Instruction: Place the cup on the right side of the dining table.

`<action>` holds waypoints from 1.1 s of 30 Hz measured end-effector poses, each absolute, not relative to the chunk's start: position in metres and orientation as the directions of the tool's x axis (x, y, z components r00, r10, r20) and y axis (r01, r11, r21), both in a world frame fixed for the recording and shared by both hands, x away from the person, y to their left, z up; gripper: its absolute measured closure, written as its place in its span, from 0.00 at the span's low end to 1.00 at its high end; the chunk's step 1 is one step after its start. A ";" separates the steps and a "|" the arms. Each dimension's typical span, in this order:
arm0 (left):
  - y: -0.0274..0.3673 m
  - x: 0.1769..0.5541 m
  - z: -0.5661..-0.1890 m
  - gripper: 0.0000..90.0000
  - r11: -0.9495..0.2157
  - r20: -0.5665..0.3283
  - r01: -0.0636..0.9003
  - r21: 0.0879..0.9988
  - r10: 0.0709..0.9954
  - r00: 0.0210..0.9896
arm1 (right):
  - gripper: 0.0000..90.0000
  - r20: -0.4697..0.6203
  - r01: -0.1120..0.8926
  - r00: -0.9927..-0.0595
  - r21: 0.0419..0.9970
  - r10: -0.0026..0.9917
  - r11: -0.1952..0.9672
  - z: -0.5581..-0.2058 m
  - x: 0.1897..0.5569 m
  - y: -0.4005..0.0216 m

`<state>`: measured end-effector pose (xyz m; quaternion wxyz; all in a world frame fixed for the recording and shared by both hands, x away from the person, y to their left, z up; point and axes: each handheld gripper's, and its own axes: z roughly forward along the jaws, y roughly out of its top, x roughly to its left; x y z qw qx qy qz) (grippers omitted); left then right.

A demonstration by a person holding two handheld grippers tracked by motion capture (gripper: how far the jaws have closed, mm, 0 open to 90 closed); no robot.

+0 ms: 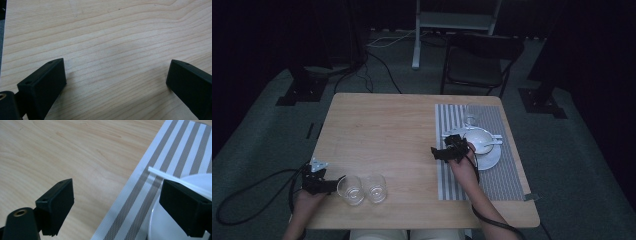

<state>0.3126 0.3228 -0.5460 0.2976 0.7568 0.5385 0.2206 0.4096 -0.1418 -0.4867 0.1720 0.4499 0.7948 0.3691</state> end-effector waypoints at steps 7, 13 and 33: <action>0.323 0.312 -0.546 0.03 -0.241 0.013 0.684 0.689 0.947 0.321 | 0.13 0.054 0.588 -0.539 0.739 0.841 0.329 -0.494 0.391 -0.151; 0.323 0.312 -0.546 0.03 -0.241 0.013 0.684 0.689 0.947 0.321 | 0.13 0.074 0.591 -0.542 0.742 0.837 0.317 -0.500 0.375 -0.160; 0.323 0.312 -0.546 0.03 -0.240 0.013 0.684 0.689 0.947 0.320 | 0.13 0.110 0.608 -0.496 0.752 0.861 0.254 -0.512 0.337 -0.200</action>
